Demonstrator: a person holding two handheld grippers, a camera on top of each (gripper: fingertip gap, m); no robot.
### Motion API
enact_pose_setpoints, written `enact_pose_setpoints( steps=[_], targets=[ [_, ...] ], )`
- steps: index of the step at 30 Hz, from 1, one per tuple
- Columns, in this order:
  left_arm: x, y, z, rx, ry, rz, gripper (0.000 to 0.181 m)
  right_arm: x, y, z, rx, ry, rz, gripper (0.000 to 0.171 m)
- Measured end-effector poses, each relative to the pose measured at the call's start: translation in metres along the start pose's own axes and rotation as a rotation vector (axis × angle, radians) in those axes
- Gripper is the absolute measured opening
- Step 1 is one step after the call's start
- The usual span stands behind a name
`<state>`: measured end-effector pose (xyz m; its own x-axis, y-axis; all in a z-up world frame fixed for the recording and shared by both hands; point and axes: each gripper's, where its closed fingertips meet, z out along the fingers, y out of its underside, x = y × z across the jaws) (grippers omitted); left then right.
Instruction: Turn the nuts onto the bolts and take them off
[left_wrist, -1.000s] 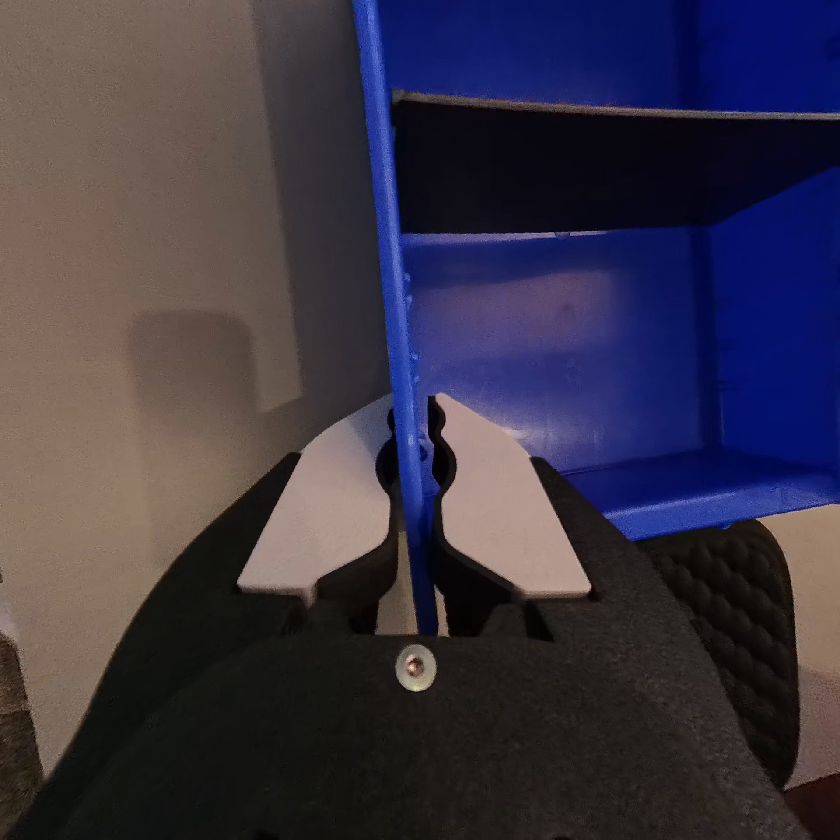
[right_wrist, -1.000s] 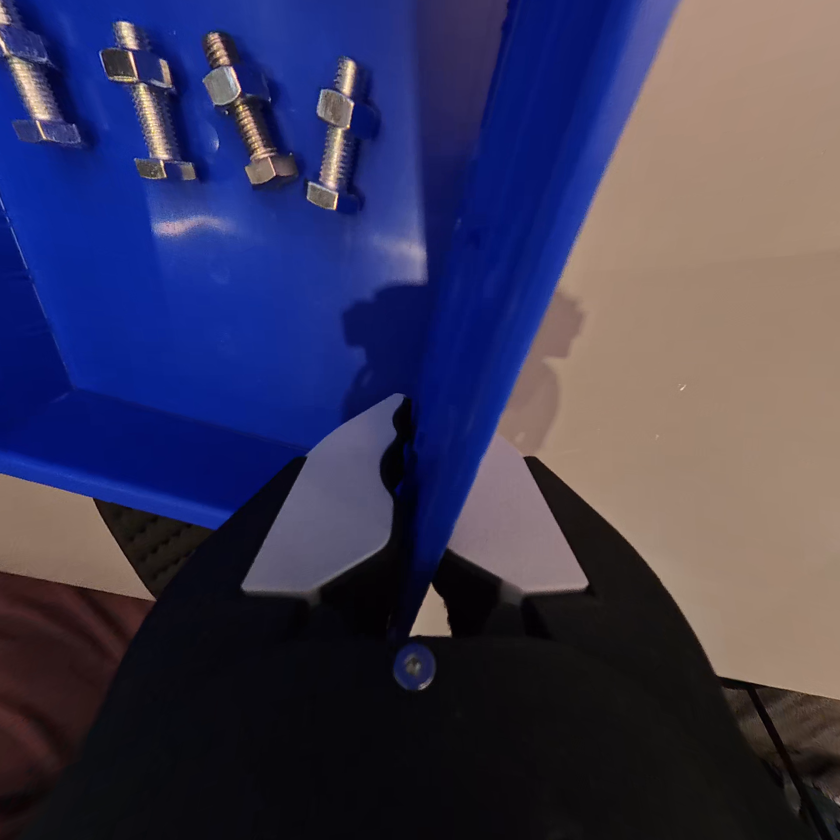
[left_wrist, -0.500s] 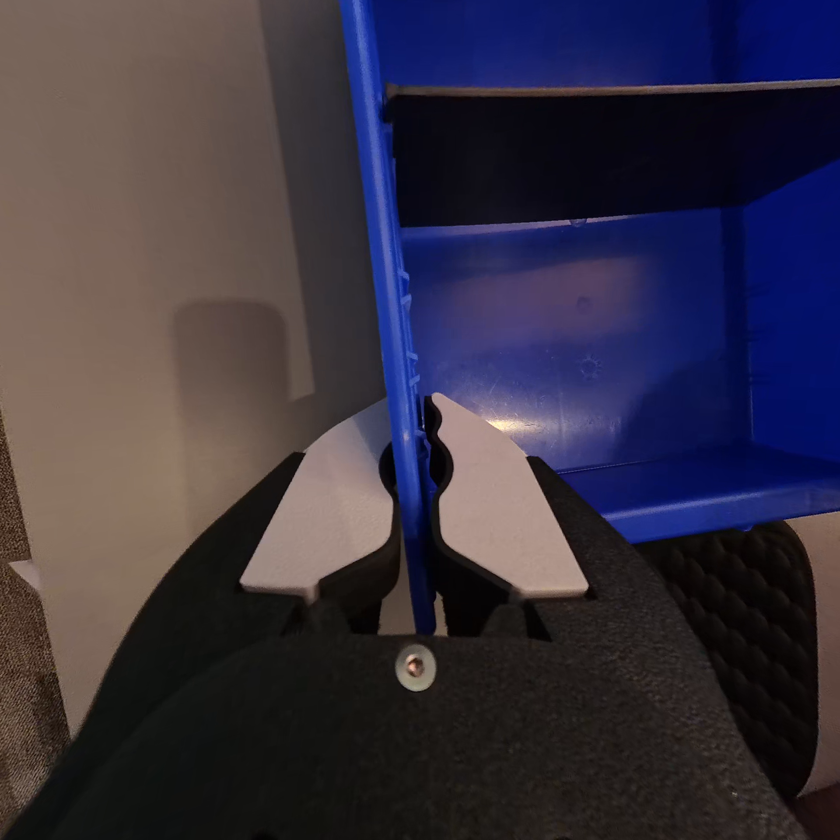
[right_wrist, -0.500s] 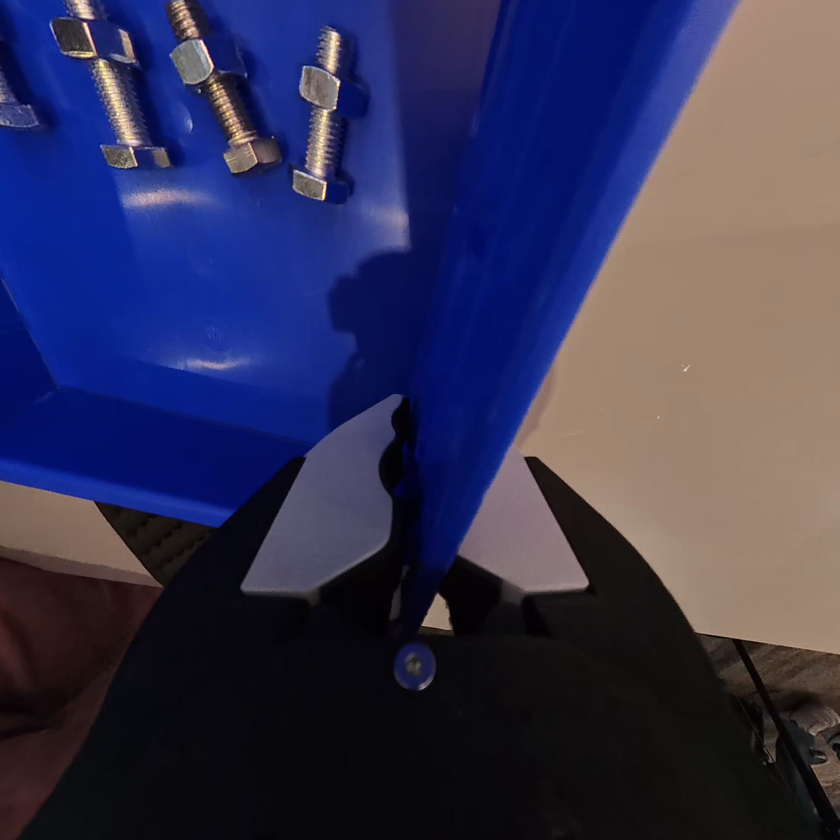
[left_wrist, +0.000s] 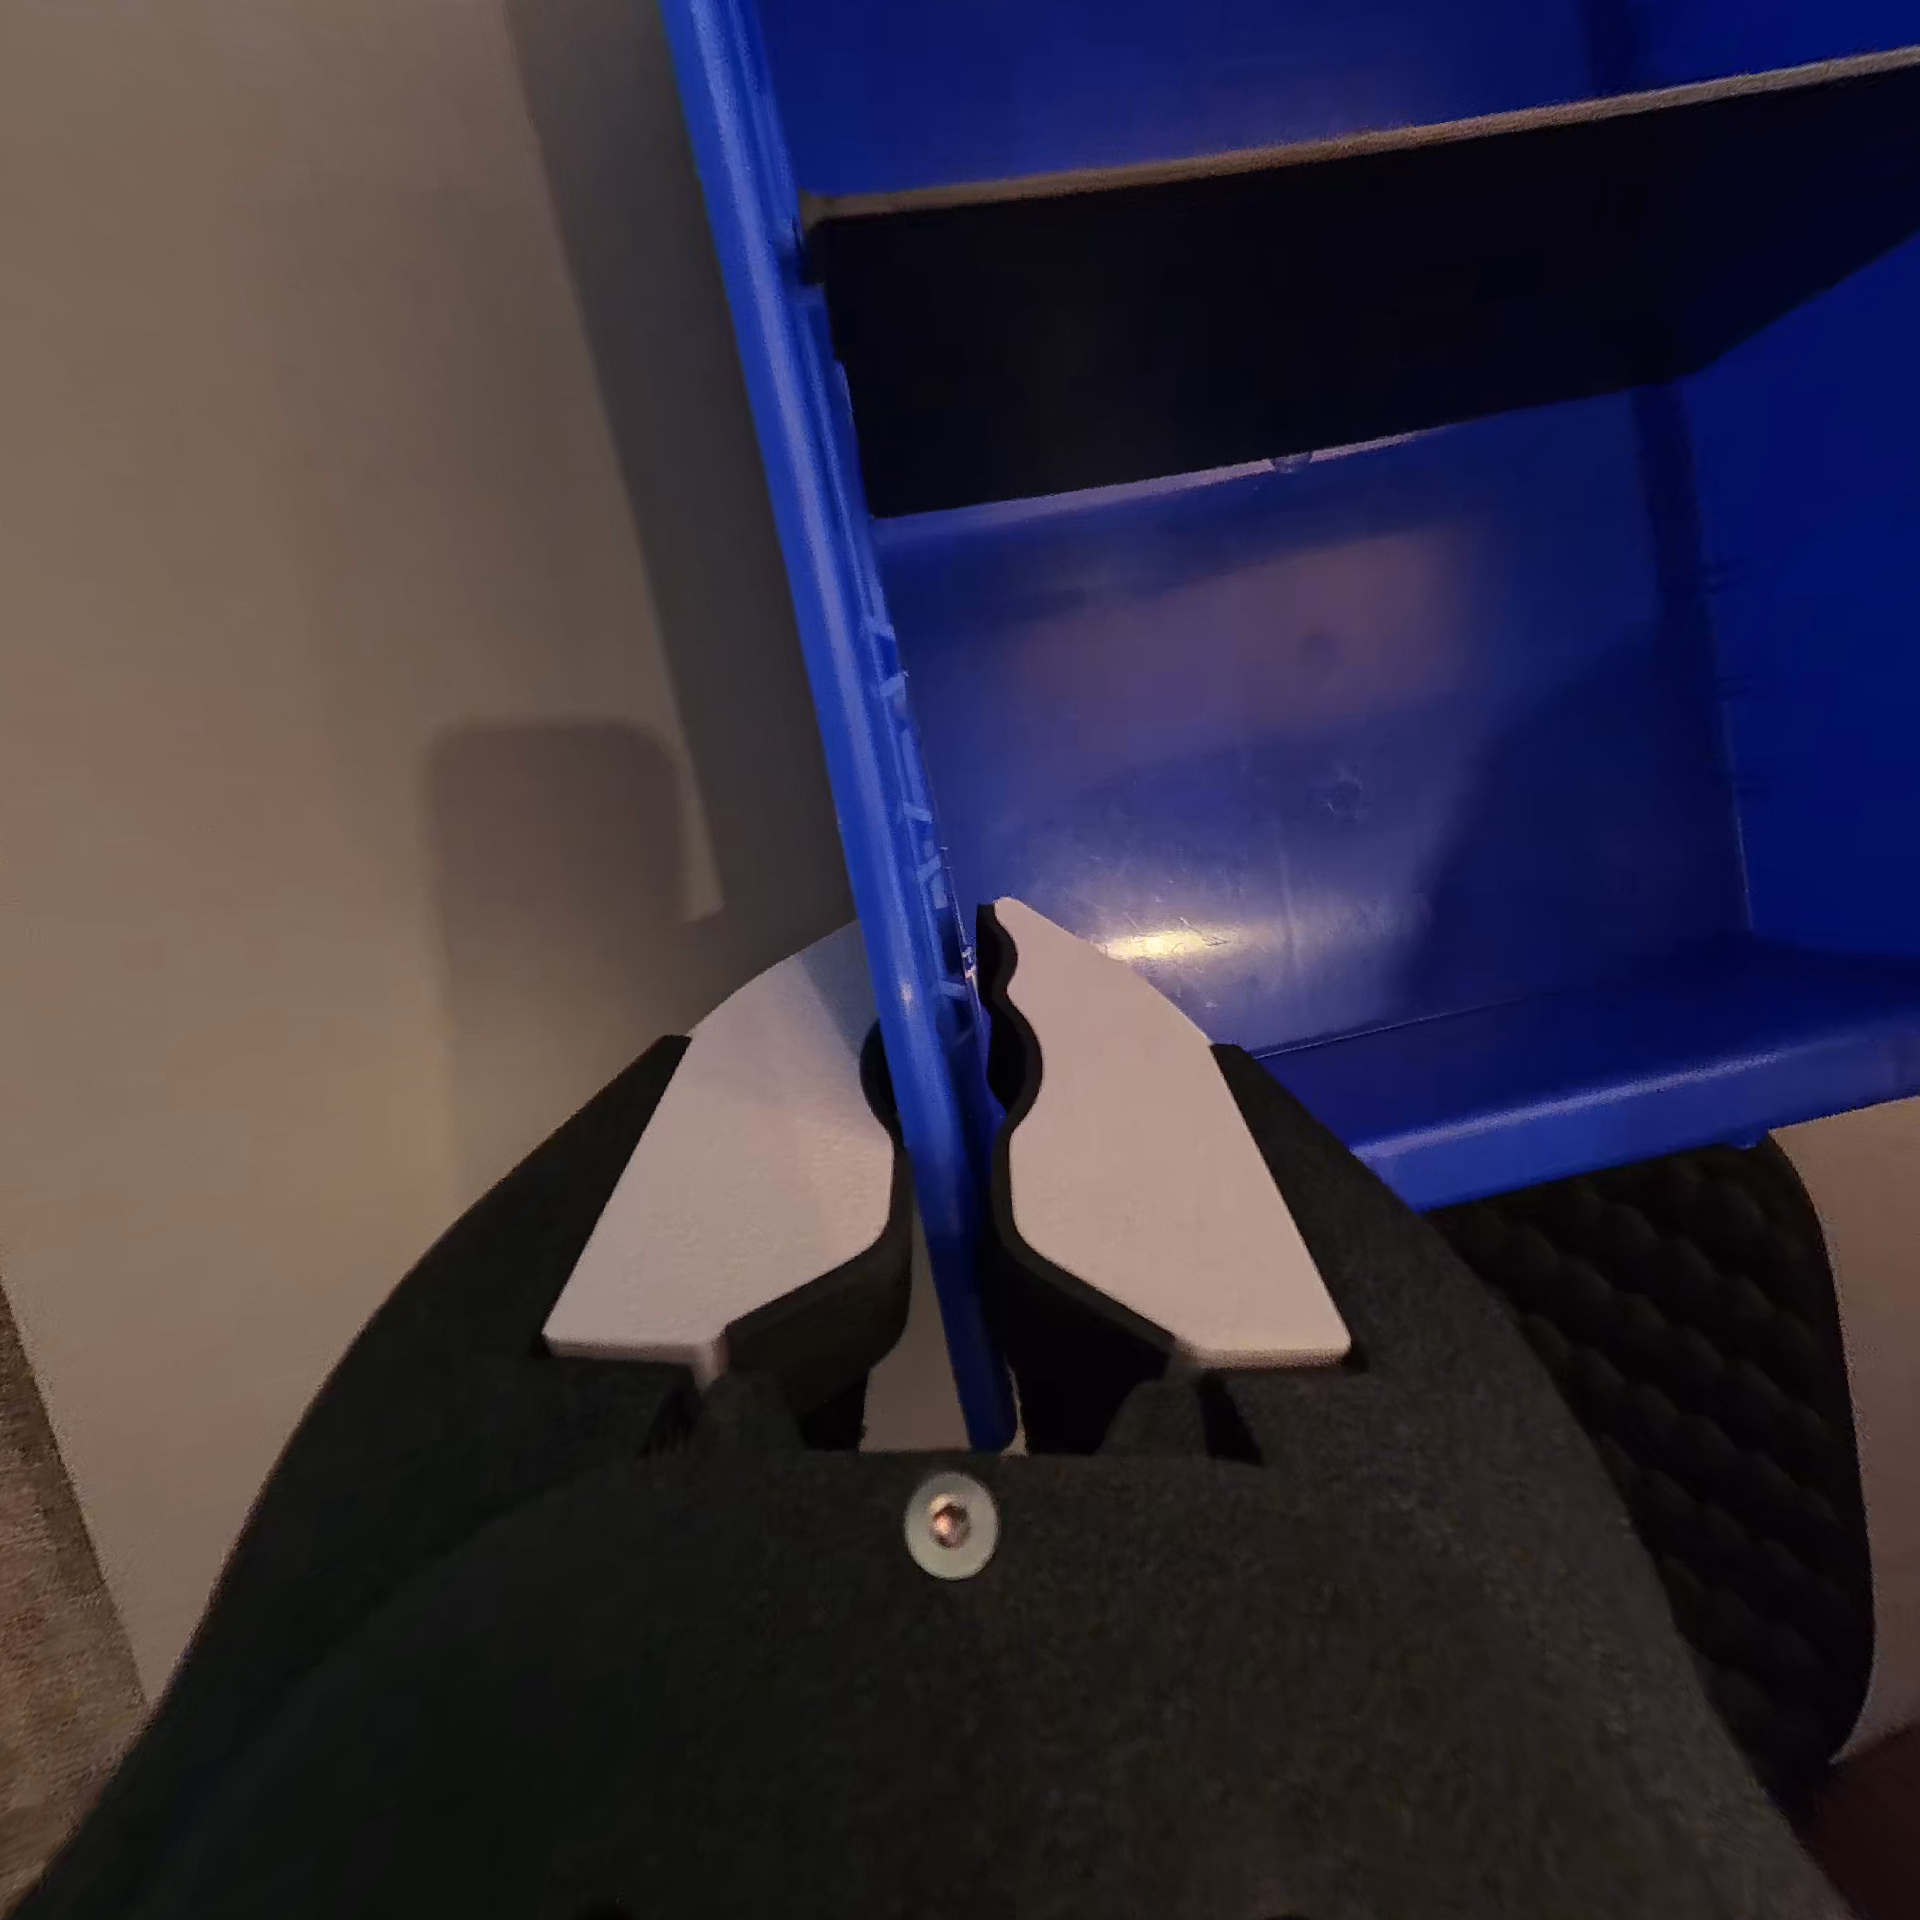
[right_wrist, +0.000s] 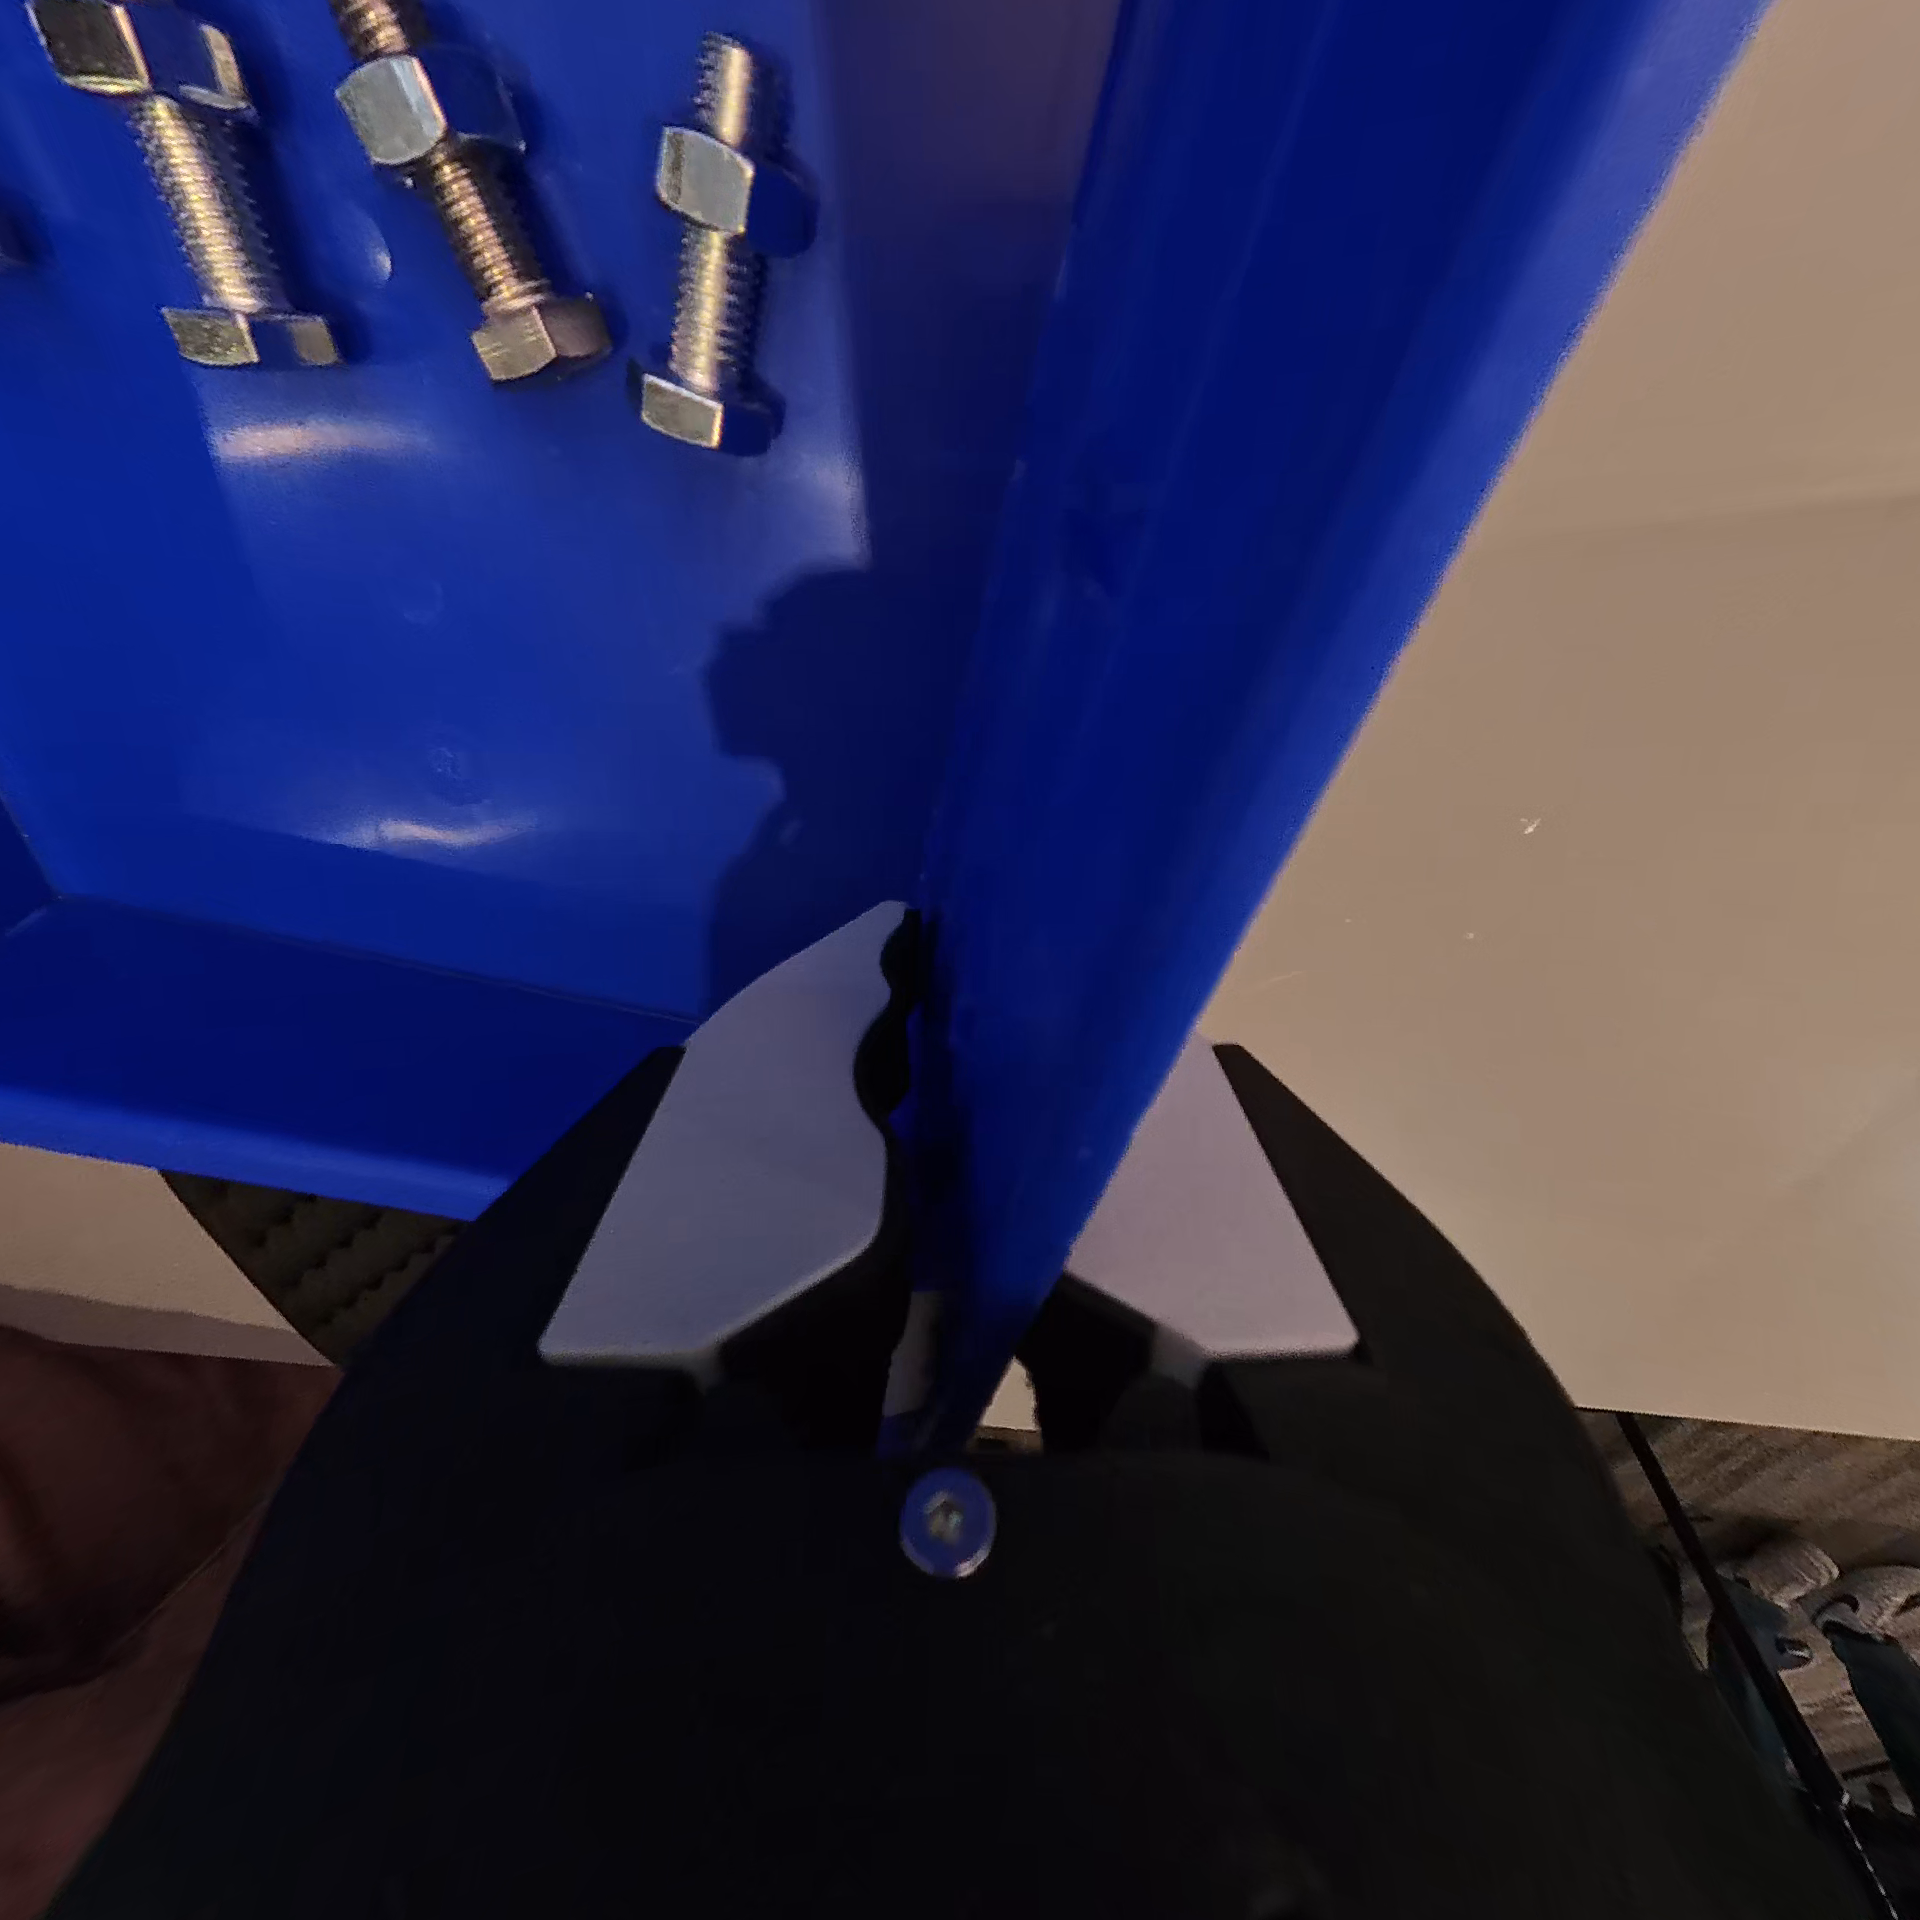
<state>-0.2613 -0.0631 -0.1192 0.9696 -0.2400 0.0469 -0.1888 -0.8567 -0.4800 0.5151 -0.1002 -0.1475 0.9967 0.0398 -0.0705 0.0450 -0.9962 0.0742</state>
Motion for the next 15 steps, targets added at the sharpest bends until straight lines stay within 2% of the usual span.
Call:
enact_pose_setpoints(
  steps=[7, 15],
  targets=[
    [0.024, -0.005, 0.005, -0.014, 0.035, 0.099, 0.01, 0.002, 0.001, 0.0, -0.012, 0.033, 0.018, 0.016],
    [0.071, -0.011, 0.013, -0.05, 0.077, 0.22, 0.015, 0.001, 0.003, 0.0, -0.024, 0.031, 0.027, 0.016]
  ],
)
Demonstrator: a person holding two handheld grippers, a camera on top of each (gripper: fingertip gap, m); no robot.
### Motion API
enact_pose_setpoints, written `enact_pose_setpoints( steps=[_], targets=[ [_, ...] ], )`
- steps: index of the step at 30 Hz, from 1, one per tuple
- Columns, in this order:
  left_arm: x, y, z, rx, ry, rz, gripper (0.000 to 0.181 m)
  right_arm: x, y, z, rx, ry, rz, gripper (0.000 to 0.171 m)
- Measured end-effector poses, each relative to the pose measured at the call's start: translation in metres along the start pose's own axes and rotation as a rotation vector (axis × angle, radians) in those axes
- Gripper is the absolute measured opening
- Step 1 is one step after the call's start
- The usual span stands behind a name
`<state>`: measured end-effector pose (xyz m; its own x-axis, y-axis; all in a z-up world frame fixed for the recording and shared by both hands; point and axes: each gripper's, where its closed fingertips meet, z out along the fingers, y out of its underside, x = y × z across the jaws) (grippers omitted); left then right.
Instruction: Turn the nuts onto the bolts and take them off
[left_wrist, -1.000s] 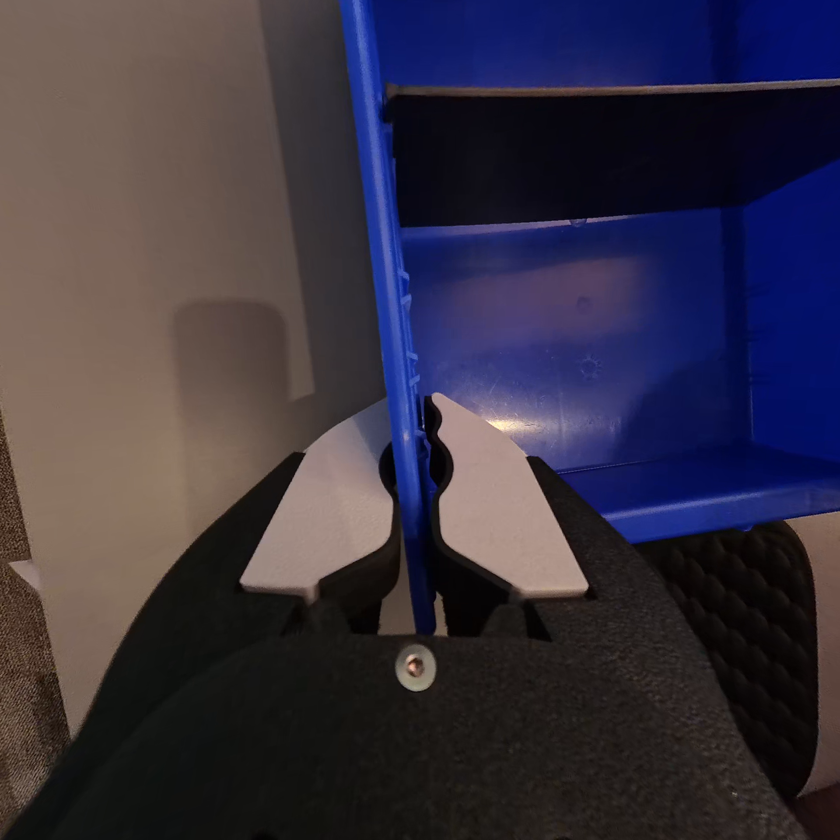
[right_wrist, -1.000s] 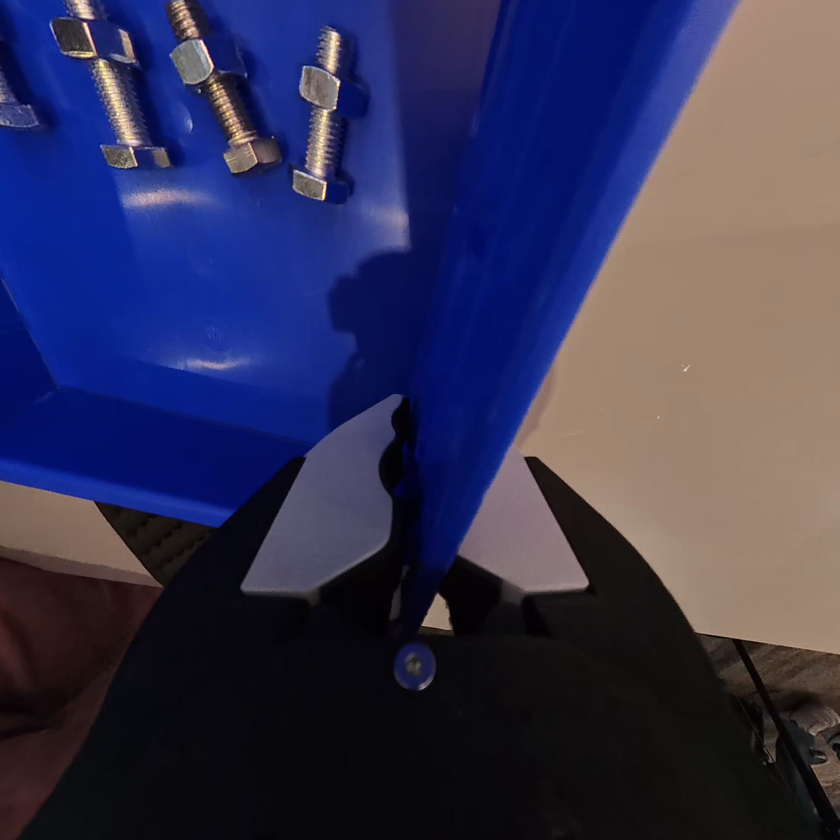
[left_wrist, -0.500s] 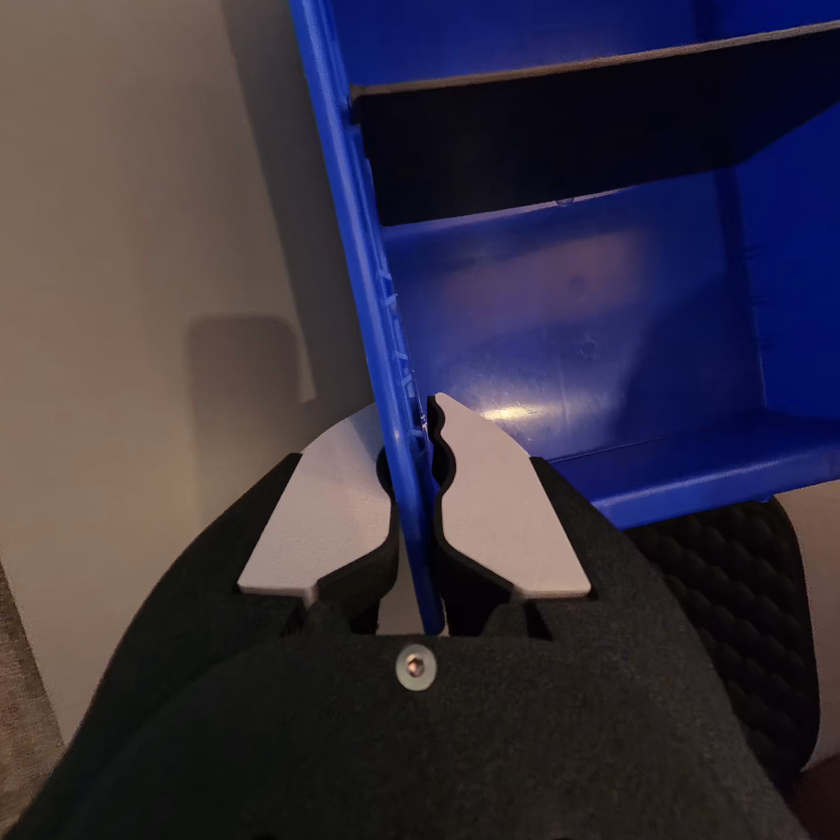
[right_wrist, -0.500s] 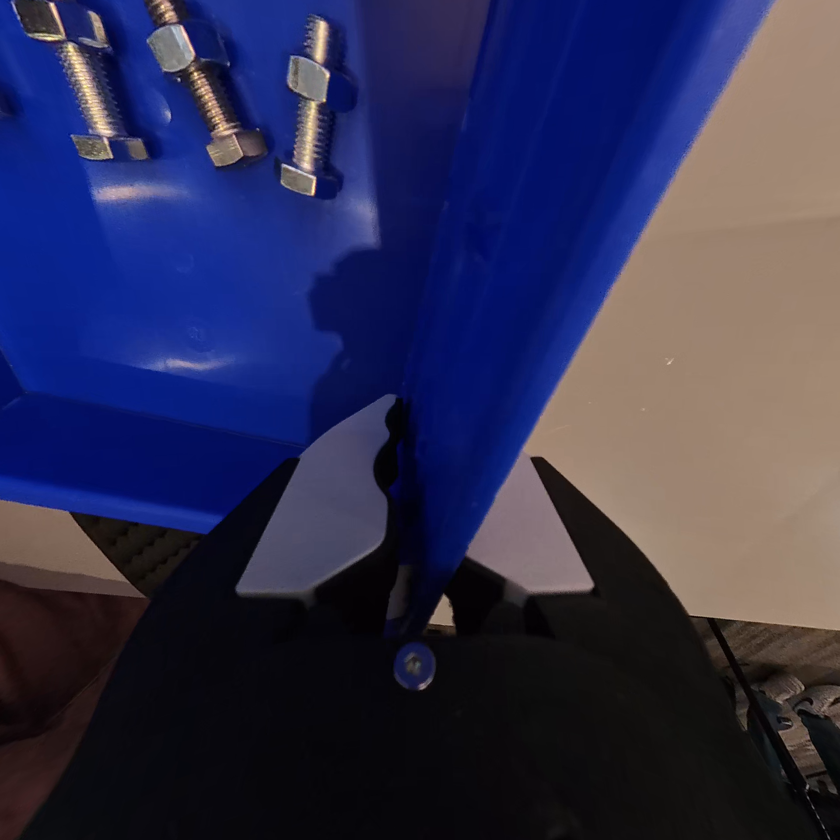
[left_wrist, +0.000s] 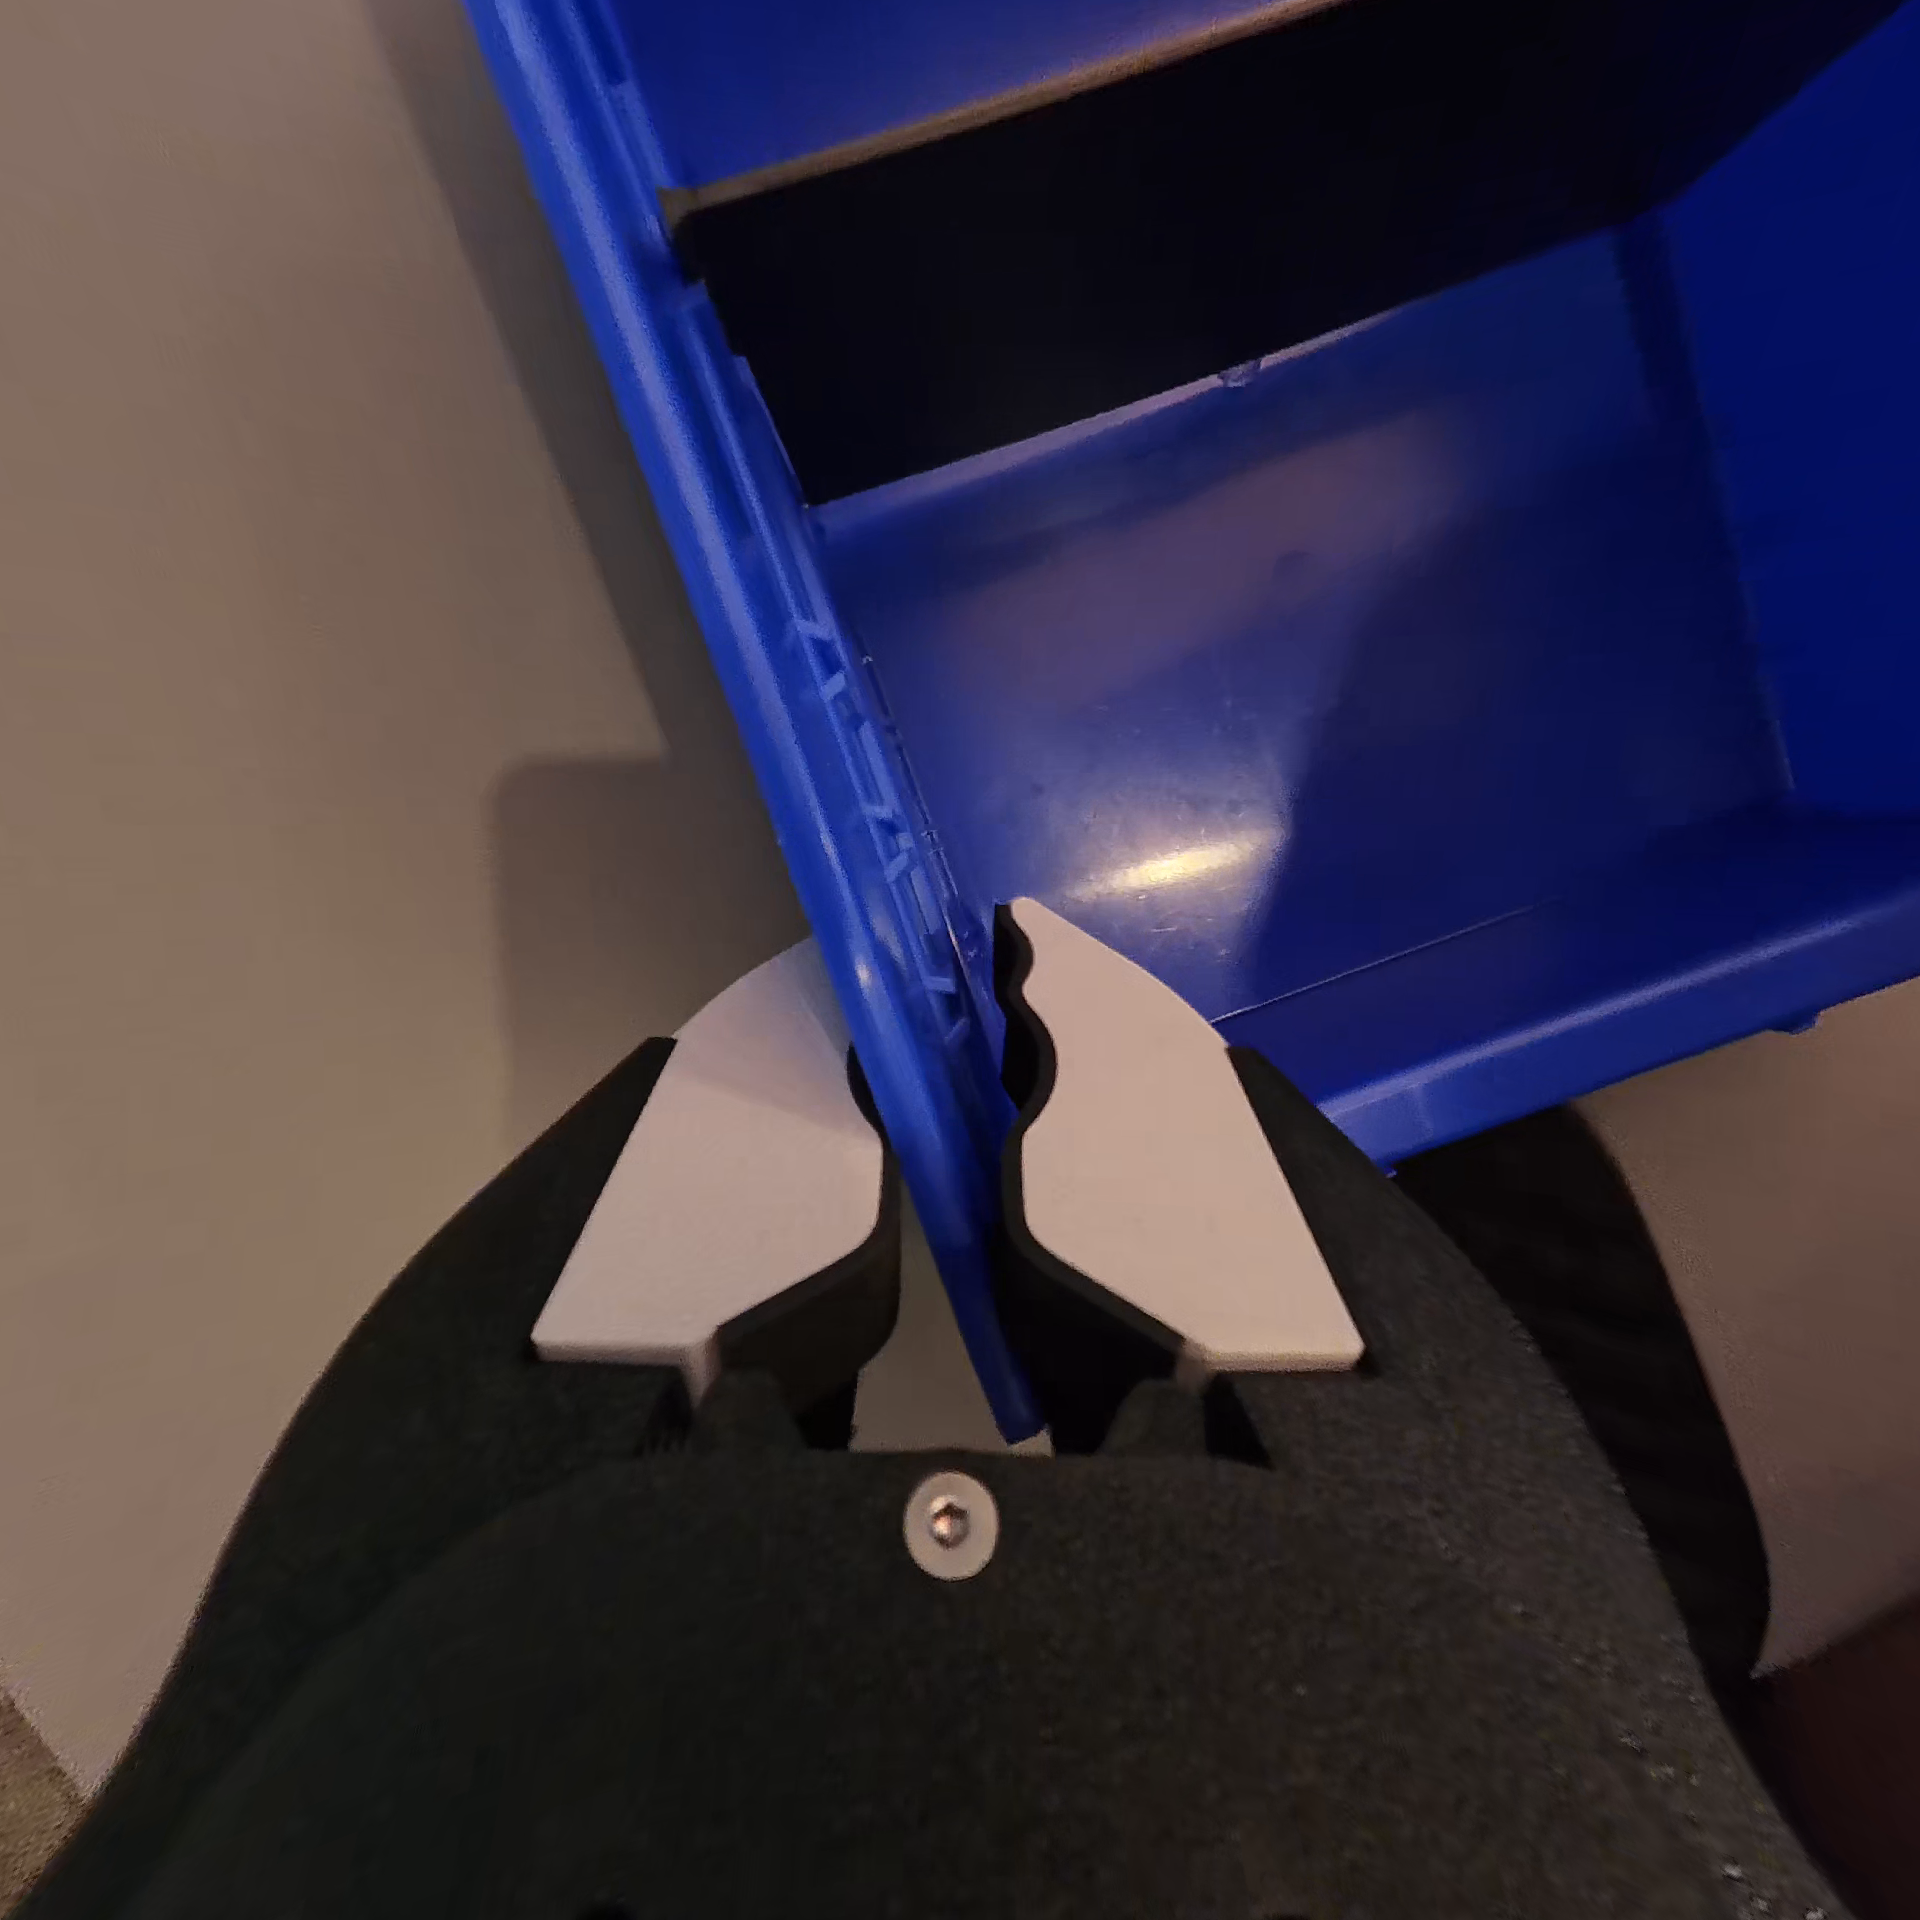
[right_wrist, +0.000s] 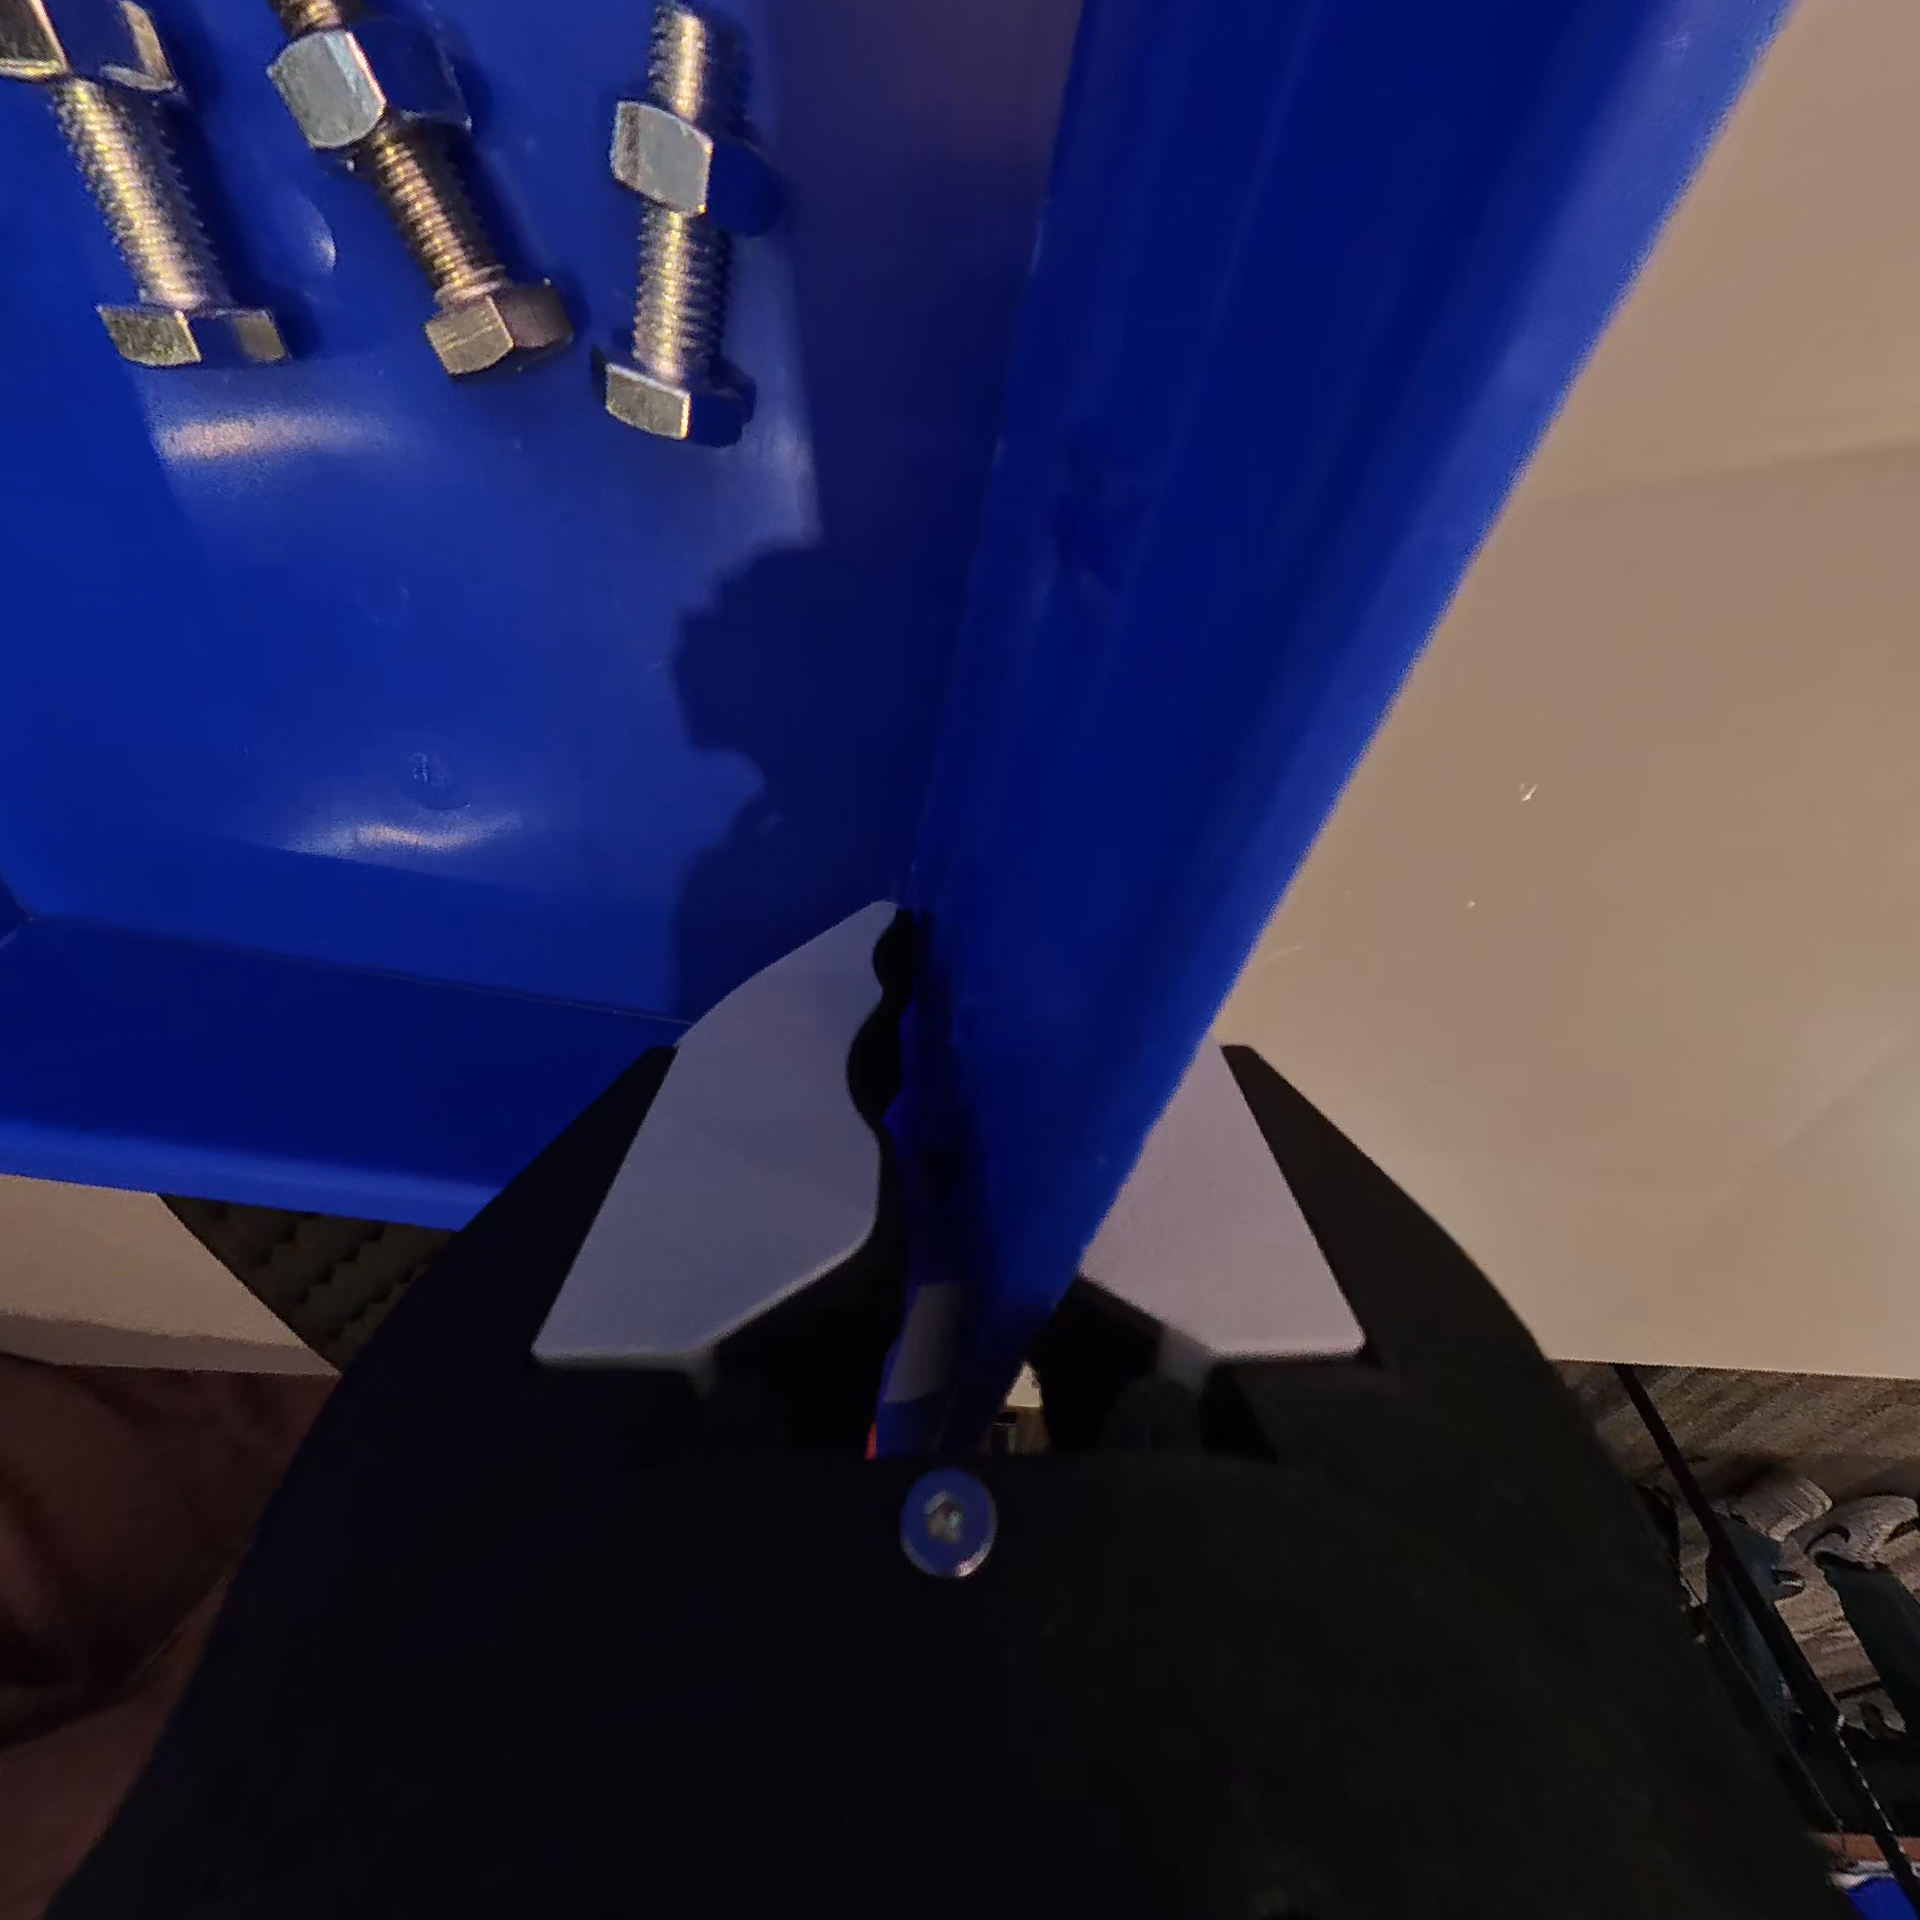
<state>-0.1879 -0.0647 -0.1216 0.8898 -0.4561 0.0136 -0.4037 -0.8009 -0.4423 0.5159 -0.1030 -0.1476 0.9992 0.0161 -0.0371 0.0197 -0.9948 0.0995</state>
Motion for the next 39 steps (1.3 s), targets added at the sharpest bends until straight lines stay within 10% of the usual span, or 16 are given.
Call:
enact_pose_setpoints(
  steps=[11, 21, 32, 39],
  targets=[
    [0.087, -0.033, 0.021, -0.075, 0.045, 0.164, 0.031, 0.003, 0.004, 0.001, -0.14, 0.044, -0.017, 0.028],
    [0.15, -0.057, 0.035, -0.093, 0.076, 0.252, 0.038, 0.01, -0.053, -0.014, 0.194, -0.076, 0.078, 0.028],
    [0.222, -0.09, 0.054, -0.083, 0.128, 0.338, 0.041, 0.014, -0.06, -0.012, 0.136, 0.001, 0.104, 0.02],
    [0.237, -0.11, 0.017, 0.115, 0.241, 0.343, 0.044, 0.006, -0.06, -0.01, 0.111, -0.112, 0.169, 0.006]
  ],
)
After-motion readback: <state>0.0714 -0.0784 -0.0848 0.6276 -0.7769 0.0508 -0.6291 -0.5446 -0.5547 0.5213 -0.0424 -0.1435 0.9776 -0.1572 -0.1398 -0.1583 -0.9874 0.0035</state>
